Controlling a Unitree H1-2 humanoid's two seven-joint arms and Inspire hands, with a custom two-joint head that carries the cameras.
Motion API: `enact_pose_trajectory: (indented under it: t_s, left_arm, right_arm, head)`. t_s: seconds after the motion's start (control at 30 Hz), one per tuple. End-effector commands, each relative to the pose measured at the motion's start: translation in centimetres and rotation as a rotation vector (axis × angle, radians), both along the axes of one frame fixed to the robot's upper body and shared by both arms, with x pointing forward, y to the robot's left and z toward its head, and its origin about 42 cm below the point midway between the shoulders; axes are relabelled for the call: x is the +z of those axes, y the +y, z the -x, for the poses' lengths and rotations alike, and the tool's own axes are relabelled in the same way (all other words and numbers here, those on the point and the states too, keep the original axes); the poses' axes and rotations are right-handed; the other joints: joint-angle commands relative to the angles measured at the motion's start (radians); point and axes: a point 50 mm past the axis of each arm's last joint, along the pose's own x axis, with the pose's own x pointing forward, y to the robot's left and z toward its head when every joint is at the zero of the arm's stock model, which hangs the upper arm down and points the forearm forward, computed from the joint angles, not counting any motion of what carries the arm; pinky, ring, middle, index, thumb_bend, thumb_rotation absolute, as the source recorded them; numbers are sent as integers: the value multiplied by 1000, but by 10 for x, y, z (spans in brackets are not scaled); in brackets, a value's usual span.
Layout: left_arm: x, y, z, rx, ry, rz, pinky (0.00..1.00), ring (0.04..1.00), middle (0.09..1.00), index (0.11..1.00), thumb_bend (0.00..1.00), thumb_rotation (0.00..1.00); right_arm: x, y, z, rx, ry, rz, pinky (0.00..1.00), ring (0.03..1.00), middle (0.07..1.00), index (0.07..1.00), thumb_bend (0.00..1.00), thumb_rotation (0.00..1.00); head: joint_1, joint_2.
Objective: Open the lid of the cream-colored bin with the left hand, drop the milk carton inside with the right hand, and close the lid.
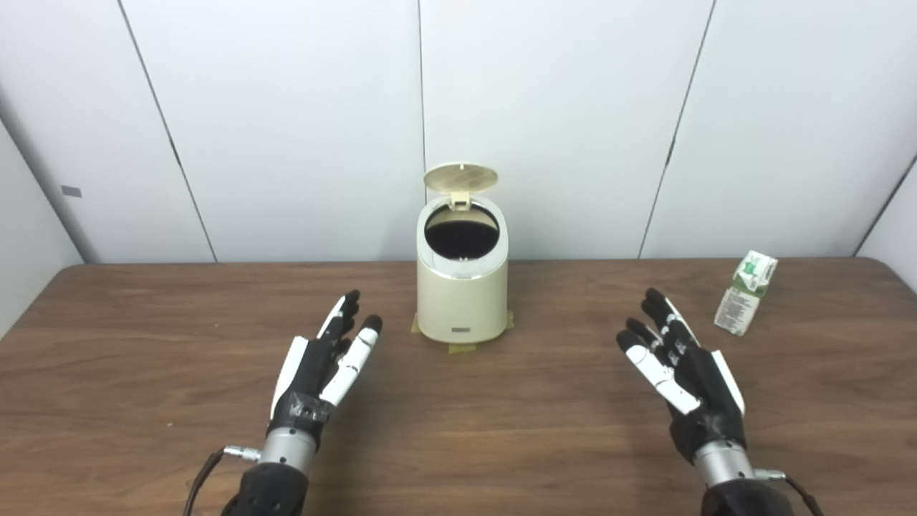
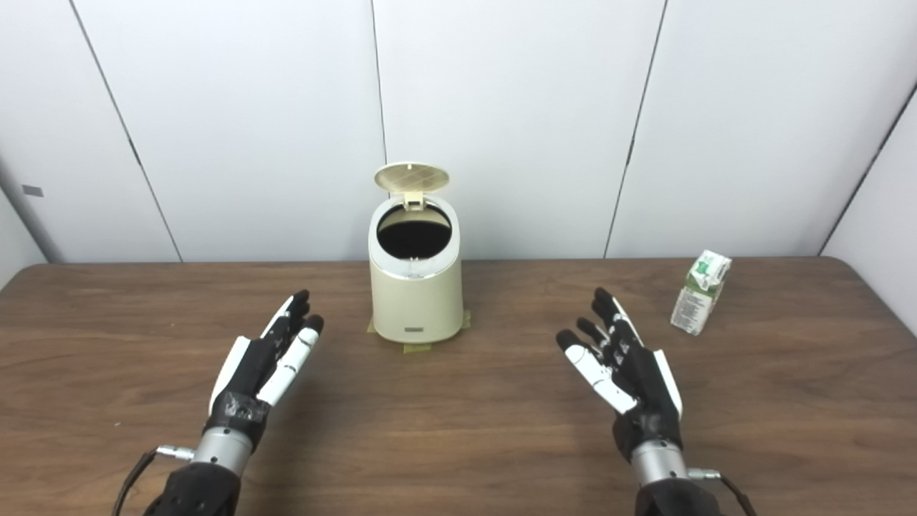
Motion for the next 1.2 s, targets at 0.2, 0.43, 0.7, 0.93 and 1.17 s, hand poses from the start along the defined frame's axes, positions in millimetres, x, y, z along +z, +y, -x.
enact_pose_trajectory:
  t_s: [0.2,0.43,0.7,0.93,1.17]
  left_arm:
    - [18,-7,-7,-40,-35,40,961,972,956,991,518,868]
    - [13,-6,-12,-39,-29,55,995,991,966,998,449,869]
    - [13,-3,-12,-54,-14,61,998,1000,988,997,480,858]
    - [20,5,-14,-75,-1,53,1000,1000,998,1000,514,890]
    - [22,17,-12,-102,-1,61,1000,1000,1000,1000,523,859]
  right_arm:
    - [33,-56,9,-110,-80,107,673,857,920,889,823,226]
    - [41,-89,5,-227,-4,266,771,847,908,897,803,219]
    - [53,-130,-20,-329,3,560,721,858,927,934,855,330]
    - [63,-142,-42,-395,18,648,690,833,899,923,899,348]
    - [74,-140,-66,-415,21,655,569,725,898,919,890,275]
  head:
    - [-20,-3]
    - [-71,-1]
    - [-116,-4]
    - [-213,-8]
    - [-265,2]
